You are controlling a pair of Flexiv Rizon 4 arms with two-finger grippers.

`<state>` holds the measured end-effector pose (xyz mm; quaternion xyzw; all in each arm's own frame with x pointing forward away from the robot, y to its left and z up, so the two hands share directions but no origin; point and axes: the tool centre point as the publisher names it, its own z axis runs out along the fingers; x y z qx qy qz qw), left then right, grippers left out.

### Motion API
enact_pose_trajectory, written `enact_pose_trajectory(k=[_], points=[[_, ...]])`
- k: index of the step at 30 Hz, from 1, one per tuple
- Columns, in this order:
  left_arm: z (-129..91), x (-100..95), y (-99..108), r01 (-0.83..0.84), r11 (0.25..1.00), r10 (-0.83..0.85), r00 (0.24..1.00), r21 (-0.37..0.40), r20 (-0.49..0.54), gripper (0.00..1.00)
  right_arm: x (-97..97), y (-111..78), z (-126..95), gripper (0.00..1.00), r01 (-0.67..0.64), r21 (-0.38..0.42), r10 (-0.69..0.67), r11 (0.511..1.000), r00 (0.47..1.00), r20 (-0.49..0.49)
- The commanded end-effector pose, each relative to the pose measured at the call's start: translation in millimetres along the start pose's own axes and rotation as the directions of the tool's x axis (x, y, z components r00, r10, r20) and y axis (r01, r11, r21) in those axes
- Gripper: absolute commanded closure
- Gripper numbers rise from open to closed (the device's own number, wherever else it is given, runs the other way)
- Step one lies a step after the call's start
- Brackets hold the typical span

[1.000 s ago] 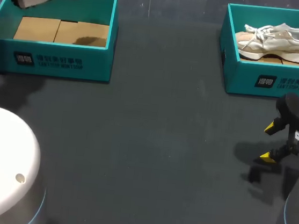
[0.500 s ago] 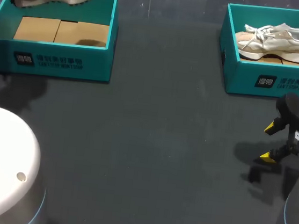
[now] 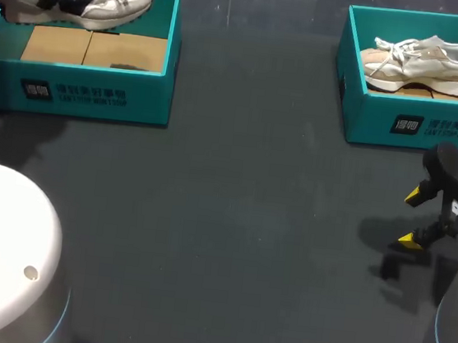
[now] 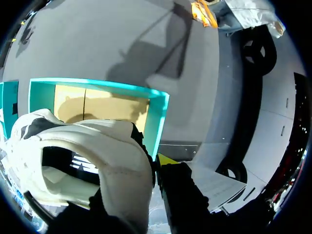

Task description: Take the shoe out of the shoebox, open the shoe tongue, remove and reinsert the insole, then place the shoe into the shoebox

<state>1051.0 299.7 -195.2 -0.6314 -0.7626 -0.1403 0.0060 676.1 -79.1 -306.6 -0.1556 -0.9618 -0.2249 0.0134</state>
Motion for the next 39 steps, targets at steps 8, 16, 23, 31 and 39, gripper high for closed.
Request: enact_pose_trajectory(k=[8,16,23,31,39], points=[[1.5,18.7,6.7,-0.140,0.989,0.142,0.989,-0.049,0.040,1.00,1.5,-0.1,-0.2,0.00,-0.001,0.003,0.001,1.000,1.000,0.003],[1.5,18.7,6.7,-0.140,0.989,0.142,0.989,-0.049,0.040,1.00,1.5,-0.1,-0.2,0.00,-0.001,0.003,0.001,1.000,1.000,0.003],[11.3,10.5,6.5,-0.126,0.992,0.126,0.991,-0.007,0.037,1.00,1.5,-0.1,-0.2,0.00,-0.001,0.003,0.001,1.000,1.000,0.003],[35.6,2.7,3.7,-0.108,0.994,0.109,0.994,0.027,-0.016,1.00,1.5,-0.1,-0.2,0.00,-0.001,0.003,0.001,1.000,1.000,0.003],[53.5,-0.8,0.6,-0.101,0.993,0.104,0.994,0.062,-0.046,1.00,1.5,-0.1,-0.2,0.00,-0.001,0.003,0.001,1.000,1.000,0.003]])
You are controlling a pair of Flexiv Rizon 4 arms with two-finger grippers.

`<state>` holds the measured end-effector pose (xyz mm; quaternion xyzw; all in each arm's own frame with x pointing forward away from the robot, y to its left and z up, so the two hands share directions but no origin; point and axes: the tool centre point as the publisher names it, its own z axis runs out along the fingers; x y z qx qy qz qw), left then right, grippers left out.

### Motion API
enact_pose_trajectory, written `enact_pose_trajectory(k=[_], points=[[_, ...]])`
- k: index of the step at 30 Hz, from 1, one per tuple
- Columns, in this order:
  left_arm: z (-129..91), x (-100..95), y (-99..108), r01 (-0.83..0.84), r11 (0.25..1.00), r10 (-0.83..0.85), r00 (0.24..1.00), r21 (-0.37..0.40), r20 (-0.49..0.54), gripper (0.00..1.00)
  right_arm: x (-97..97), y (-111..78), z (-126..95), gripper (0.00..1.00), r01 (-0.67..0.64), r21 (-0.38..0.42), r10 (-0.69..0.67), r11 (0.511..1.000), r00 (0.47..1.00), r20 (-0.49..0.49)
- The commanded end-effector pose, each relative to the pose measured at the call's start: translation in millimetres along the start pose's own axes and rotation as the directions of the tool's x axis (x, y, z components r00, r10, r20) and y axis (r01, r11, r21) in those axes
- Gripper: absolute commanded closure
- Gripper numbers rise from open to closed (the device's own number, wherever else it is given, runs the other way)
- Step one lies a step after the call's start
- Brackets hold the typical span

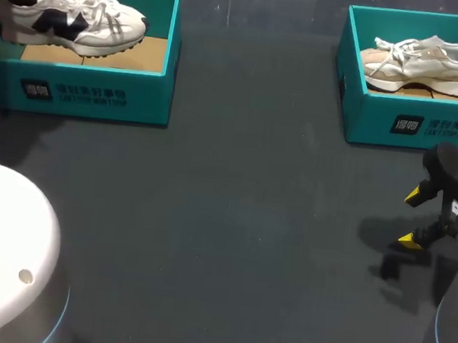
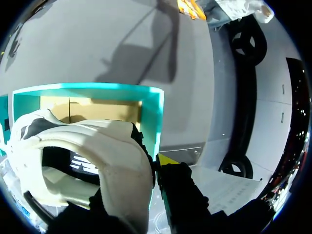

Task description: Take the shoe out of the shoebox, open the shoe tongue, remove and reinsert the insole, then place the shoe into the shoebox

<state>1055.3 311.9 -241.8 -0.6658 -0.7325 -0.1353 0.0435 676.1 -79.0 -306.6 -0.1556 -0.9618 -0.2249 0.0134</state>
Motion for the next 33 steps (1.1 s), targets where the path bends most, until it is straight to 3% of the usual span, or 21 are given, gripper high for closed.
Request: enact_pose_trajectory(k=[1,25,33], points=[[7.1,-3.0,4.1,-0.002,1.000,0.003,1.000,0.017,-0.011,1.00,1.5,-0.1,-0.2,0.00,-0.001,0.003,0.001,1.000,1.000,0.003],[33.5,-23.7,-27.1,-0.075,0.995,0.077,0.997,0.058,-0.021,1.00,1.5,-0.1,-0.2,0.00,-0.001,0.003,0.001,1.000,1.000,0.003],[49.9,-31.5,-29.1,-0.066,0.995,0.070,0.997,0.075,-0.044,1.00,1.5,-0.1,-0.2,0.00,-0.001,0.003,0.001,1.000,1.000,0.003]])
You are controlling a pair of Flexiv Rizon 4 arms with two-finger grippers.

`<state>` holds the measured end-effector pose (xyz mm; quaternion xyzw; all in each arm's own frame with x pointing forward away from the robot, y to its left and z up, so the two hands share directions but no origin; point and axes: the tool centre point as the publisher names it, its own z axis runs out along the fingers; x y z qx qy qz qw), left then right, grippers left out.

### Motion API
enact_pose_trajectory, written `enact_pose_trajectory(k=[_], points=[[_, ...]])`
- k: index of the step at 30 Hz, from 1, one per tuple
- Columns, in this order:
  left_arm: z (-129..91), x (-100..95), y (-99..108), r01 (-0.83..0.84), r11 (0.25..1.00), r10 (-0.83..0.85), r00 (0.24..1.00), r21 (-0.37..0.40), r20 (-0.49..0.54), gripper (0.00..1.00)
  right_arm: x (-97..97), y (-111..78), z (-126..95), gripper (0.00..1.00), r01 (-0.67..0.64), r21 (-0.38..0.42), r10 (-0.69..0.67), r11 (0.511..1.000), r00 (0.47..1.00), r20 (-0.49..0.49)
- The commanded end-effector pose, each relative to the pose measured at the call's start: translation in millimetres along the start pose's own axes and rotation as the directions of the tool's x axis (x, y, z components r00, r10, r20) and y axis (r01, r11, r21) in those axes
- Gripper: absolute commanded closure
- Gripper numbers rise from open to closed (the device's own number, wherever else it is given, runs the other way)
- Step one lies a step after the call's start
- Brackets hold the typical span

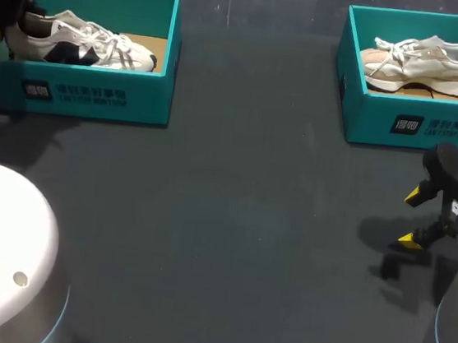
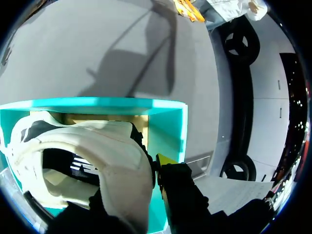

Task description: Take the shoe out of the shoebox, open the shoe tongue, remove and reinsert the insole, then place the shoe into the shoebox

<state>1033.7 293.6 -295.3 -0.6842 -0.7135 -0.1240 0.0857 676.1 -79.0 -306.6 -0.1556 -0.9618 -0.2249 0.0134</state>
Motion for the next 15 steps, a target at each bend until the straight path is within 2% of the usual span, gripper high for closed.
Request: enact_pose_trajectory(k=[1,15], points=[[7.3,-4.1,1.5,-0.004,1.000,0.004,1.000,0.009,-0.003,1.00,1.5,-0.1,-0.2,0.00,-0.001,0.003,0.001,1.000,1.000,0.003],[30.3,-16.8,0.5,0.004,1.000,-0.003,1.000,0.019,-0.002,1.00,1.5,-0.1,-0.2,0.00,-0.001,0.003,0.001,1.000,1.000,0.003]])
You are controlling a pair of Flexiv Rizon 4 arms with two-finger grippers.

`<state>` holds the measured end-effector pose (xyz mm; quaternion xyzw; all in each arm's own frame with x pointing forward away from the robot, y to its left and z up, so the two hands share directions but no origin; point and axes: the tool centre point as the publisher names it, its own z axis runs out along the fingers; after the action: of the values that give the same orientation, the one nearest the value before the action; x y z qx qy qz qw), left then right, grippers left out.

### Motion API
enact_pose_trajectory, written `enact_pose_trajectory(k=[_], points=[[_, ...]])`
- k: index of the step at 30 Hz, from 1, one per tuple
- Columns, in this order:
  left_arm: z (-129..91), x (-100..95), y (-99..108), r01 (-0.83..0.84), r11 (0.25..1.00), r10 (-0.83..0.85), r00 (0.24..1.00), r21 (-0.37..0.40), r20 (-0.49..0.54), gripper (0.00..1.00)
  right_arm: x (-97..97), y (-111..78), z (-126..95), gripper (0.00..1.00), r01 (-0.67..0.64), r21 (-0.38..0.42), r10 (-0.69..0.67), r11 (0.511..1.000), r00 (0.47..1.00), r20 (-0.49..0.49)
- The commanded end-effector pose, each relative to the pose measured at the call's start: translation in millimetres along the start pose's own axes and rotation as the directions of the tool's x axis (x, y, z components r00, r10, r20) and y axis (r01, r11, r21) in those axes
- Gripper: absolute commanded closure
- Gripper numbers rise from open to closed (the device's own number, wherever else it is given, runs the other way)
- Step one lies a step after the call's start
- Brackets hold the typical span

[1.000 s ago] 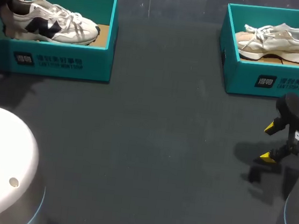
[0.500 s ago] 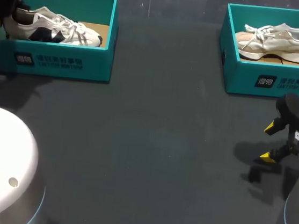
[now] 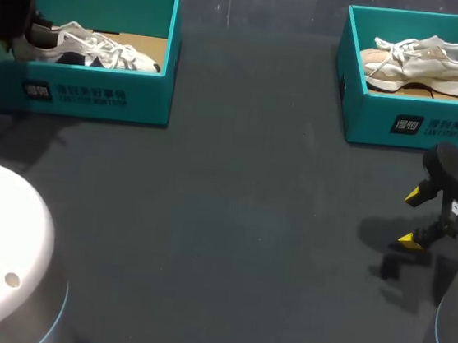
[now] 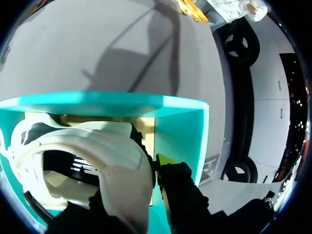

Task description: Take the shoe out of the shoebox, open the shoe tongue, remove and reinsert the insole, then place the shoe into the shoebox

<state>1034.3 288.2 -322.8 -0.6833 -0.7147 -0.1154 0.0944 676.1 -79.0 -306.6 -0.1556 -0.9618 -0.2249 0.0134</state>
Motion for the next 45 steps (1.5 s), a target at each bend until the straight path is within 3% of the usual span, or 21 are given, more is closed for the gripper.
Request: enact_pose_trajectory(k=[1,29,31,35,42,45], points=[[6.8,-4.4,1.9,0.004,1.000,-0.004,1.000,-0.005,0.000,1.00,1.5,-0.1,-0.2,0.00,-0.001,0.003,0.001,1.000,1.000,0.003],[45.7,-21.3,8.2,0.000,1.000,0.000,1.000,0.017,0.027,1.00,1.5,-0.1,-0.2,0.00,-0.001,0.003,0.001,1.000,1.000,0.003],[46.4,-20.9,8.1,-0.007,1.000,0.007,0.999,0.015,0.040,0.95,1.5,-0.1,-0.2,0.00,-0.001,0.003,0.001,1.000,1.000,0.003],[44.1,-18.2,7.0,-0.014,1.000,0.013,0.998,0.006,0.058,0.63,1.5,-0.1,-0.2,0.00,-0.001,0.003,0.001,1.000,1.000,0.003],[34.7,-14.2,6.6,-0.015,1.000,0.016,0.996,-0.009,0.082,0.42,1.5,-0.1,-0.2,0.00,-0.001,0.003,0.001,1.000,1.000,0.003],[27.5,-12.4,5.6,-0.016,1.000,0.017,0.995,-0.014,0.097,0.38,1.5,-0.1,-0.2,0.00,-0.001,0.003,0.001,1.000,1.000,0.003]])
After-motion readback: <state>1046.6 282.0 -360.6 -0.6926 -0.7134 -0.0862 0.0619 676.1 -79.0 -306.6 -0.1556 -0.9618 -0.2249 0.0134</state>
